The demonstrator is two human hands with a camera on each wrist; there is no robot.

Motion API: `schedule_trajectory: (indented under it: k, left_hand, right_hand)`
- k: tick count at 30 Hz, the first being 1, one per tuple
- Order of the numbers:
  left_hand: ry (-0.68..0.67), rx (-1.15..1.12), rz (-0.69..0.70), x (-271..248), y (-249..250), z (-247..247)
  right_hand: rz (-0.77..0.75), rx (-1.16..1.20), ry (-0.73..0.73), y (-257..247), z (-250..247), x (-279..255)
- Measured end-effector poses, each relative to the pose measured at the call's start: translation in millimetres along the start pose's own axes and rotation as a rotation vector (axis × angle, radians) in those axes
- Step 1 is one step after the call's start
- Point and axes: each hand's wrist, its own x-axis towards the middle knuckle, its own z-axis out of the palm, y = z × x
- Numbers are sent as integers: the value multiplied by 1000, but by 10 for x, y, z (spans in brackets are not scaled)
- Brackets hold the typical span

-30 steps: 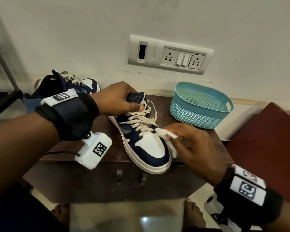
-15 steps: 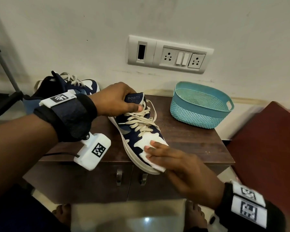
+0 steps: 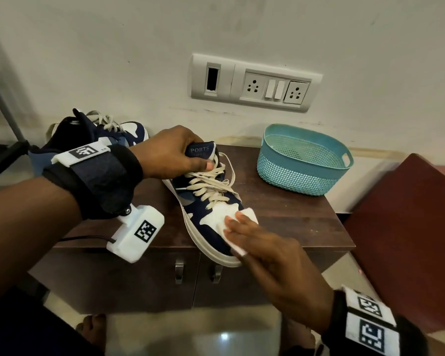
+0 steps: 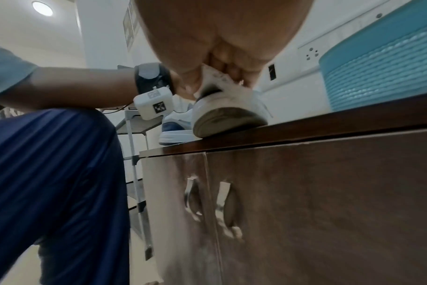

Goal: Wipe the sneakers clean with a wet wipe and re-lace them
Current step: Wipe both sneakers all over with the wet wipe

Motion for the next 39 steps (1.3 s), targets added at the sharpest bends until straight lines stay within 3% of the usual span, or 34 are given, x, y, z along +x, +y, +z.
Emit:
schedule_trajectory:
  k: [2,5,9,13,17,21,25,27,29,31,32,34,35,39]
  left_hand:
    - [0,5,-1,-12,0,-3]
    - [19,29,-6,-25,23,6]
    - [24,36,-10,-20,39,18]
    - [24,41,-9,-29,44,11]
    - [32,54,-10,-30,44,22]
    - [34,60,-14,-41,55,15]
    - [19,47,-13,-45,61,16]
    - [24,41,-15,-48,61,13]
    - [28,36,-19,-53,54,10]
    - [21,44,-18,-53,61,12]
    - [18,49,-18,-51,64,11]
    - [17,54,-21,-46,71,8]
    - [17,56,-23,-40,79,10]
    - [8,43,-29,-46,85,2]
  right_hand:
    - [-64,-25,-61,162,-95,-18]
    - [55,-6,18,217,-224,15]
    - [-125,-44,-142,91,-88,-56]
    - [45,47,28,224,-236,8]
    - [-137,7,-125,141,-130,-100]
    - [60,49,54,284,-236,-64]
    - [-118,8,-73,160,-148,-148]
    - [7,19,-5,327,-232,-107]
    - [315,-13,102,563,-357,-18]
    - [571,69,299,747,-475,36]
    - [623,128,412,764,-528,61]
    - [551,187,520,655,-560,107]
    - [481,186,486,540,-516,120]
    - [42,-9,68,17,-37,-83]
